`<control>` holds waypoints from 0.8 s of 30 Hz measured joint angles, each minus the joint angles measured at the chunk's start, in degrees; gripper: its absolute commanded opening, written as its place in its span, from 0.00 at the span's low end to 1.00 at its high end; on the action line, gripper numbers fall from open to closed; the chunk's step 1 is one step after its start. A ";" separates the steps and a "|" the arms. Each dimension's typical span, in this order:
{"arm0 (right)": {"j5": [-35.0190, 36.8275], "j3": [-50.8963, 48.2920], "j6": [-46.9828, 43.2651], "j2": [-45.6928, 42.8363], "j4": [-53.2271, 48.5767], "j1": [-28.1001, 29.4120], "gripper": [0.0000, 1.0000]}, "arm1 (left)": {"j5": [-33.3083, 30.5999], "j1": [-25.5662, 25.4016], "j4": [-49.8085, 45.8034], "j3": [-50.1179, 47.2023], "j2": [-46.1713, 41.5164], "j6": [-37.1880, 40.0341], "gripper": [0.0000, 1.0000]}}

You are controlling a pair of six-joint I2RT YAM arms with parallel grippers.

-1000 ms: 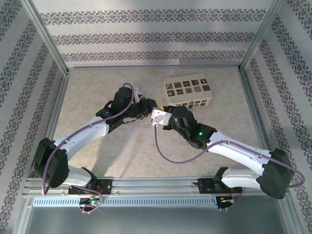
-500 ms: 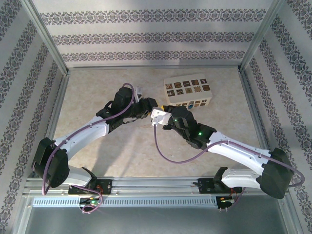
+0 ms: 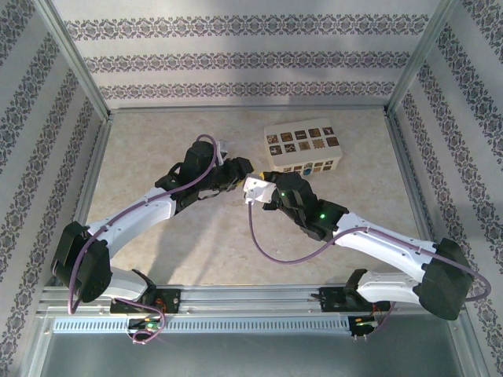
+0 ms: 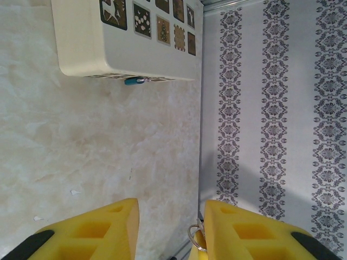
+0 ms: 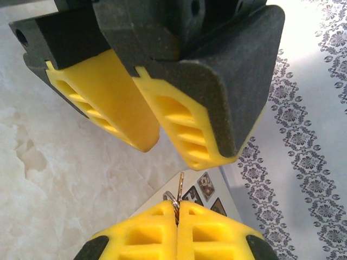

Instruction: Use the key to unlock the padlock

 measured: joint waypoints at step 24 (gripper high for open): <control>-0.31 0.04 0.79 3.23 2.21 0.00 0.00 | 0.31 0.00 0.04 0.00 0.00 -0.44 0.27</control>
